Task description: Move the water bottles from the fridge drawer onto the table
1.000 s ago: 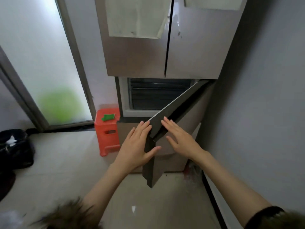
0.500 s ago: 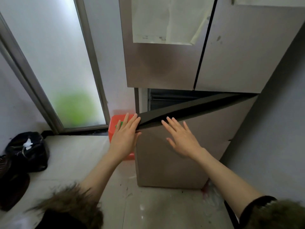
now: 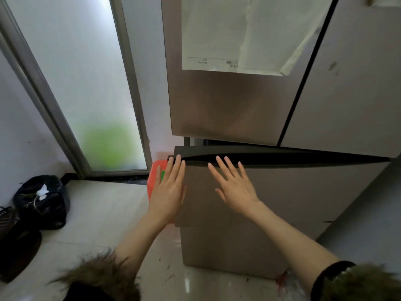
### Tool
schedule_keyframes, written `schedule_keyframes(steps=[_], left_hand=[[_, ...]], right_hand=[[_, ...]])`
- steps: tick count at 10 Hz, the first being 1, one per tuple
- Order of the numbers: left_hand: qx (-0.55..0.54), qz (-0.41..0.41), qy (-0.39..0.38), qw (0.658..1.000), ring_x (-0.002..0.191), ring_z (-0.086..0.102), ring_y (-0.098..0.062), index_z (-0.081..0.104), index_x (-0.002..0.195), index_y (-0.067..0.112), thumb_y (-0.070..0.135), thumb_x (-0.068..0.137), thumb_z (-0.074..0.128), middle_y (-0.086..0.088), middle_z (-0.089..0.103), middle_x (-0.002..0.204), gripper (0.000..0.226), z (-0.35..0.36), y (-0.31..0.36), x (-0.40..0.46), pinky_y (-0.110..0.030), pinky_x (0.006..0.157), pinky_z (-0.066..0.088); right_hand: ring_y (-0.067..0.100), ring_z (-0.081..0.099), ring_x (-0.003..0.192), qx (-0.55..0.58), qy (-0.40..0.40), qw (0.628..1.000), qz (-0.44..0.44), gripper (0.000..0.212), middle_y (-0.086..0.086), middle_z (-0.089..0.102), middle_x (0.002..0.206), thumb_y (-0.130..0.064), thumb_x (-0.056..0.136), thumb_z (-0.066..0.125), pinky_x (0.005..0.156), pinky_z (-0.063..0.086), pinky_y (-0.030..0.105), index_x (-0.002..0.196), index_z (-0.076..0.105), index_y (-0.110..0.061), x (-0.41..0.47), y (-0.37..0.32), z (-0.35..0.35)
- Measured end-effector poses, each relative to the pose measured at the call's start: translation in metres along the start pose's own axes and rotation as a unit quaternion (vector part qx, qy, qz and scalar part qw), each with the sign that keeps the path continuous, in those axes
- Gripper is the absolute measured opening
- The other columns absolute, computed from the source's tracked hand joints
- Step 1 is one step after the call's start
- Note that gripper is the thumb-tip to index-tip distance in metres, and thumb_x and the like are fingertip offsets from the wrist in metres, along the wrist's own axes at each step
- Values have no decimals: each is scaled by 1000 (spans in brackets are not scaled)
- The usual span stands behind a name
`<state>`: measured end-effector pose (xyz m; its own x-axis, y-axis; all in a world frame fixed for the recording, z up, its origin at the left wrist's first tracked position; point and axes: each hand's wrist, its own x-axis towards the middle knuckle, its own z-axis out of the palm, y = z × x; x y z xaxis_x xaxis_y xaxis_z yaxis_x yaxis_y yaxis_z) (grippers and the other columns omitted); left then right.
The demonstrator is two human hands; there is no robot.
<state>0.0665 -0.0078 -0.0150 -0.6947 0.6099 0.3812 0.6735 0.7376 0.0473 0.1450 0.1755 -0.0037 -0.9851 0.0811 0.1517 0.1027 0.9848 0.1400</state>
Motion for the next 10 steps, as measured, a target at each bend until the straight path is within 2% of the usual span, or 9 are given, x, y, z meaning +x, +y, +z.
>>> schedule_keyframes(steps=[1,2,3,4,5,6,7,9,10], left_hand=[[15,-5,-14,1000,141,-16,-25,-11,142,13,32,96,40,-6,-14,153,72,10,-4,13,-43,112,-10],[51,-2,-33,998,139,-24,-25,-26,135,14,37,97,31,-6,-30,147,73,15,-10,26,-45,113,-12],[35,7,-24,999,140,-20,-25,-19,138,12,36,96,35,-6,-23,149,73,18,-14,42,-45,112,-12],[34,9,-18,999,141,-11,-26,-7,142,11,35,93,42,-8,-8,154,73,24,-18,53,-46,112,-7],[34,20,-52,998,142,-11,-26,-10,142,12,38,95,38,-8,-10,155,72,33,-18,51,-48,115,-4],[49,19,-110,993,141,-21,-25,-23,138,14,43,98,24,-5,-27,150,69,44,-20,50,-46,114,-12],[39,24,-108,993,142,-19,-24,-23,140,14,44,97,23,-6,-23,153,69,43,-24,61,-44,113,-13],[47,36,-140,988,134,-27,-19,-14,146,14,45,97,25,-4,-34,144,70,43,-24,70,-41,109,-15],[32,48,-140,988,137,-25,-19,-11,147,15,43,97,26,-6,-26,152,68,37,-23,67,-41,111,-13]], right_hand=[[26,13,143,-18,46,999,6,83,8,12,155,-33,82,66,113,11,48,147,16,-20,8,3,8],[27,33,137,-30,65,997,20,87,9,34,149,-33,67,78,108,29,49,141,38,-12,8,7,23],[24,38,135,-46,78,995,37,88,7,38,147,-34,62,80,108,32,46,138,42,-10,13,12,30],[22,39,135,-50,72,994,60,88,6,39,147,-33,62,80,110,21,45,138,41,-11,22,14,30],[21,33,138,-50,52,994,85,90,4,32,150,-32,66,77,110,16,44,142,32,-13,30,14,40],[18,7,145,-75,7,993,94,86,1,-6,153,-34,85,59,115,-1,44,144,-2,-18,31,13,46],[19,-19,143,-91,-50,991,89,76,1,-35,142,-34,97,36,114,-11,43,136,-28,-20,35,19,43],[21,-22,142,-58,-85,991,87,73,2,-37,143,-40,98,34,113,-11,47,145,-18,-24,36,14,30],[21,-12,145,-26,-65,994,90,66,1,-18,156,-39,98,31,113,-10,48,148,-10,-23,33,14,16]])
